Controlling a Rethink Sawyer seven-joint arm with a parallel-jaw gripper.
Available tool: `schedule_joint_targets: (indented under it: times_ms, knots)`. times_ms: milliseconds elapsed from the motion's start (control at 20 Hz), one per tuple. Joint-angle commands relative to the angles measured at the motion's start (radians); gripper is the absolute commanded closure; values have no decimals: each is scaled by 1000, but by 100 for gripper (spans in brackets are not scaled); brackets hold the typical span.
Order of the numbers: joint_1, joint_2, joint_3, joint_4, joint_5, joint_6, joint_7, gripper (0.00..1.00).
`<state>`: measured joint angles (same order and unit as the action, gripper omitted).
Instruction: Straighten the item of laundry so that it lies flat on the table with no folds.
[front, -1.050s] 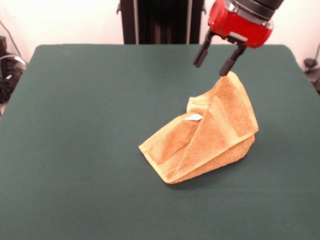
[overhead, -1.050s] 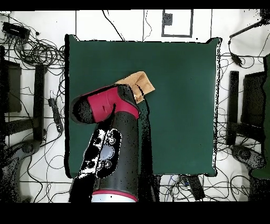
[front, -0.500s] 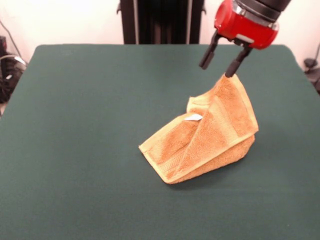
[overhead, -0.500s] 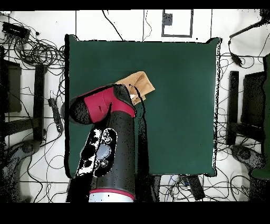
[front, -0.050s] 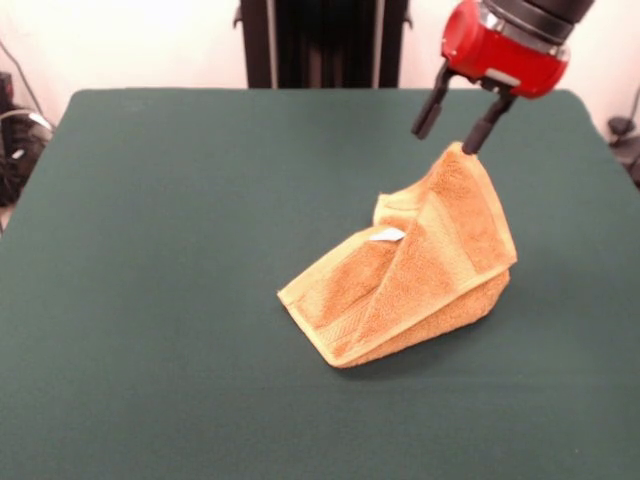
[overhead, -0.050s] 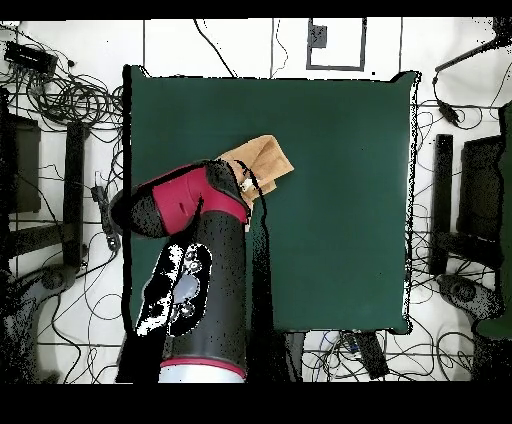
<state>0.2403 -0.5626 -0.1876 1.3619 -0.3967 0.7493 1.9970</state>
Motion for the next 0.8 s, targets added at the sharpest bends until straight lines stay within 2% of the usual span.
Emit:
schedule_joint_targets:
  times_ms: [50, 800]
  knots:
    - [47, 94, 84, 16, -8, 91, 29, 0]
    - [88, 142, 53, -15, -21, 75, 67, 0]
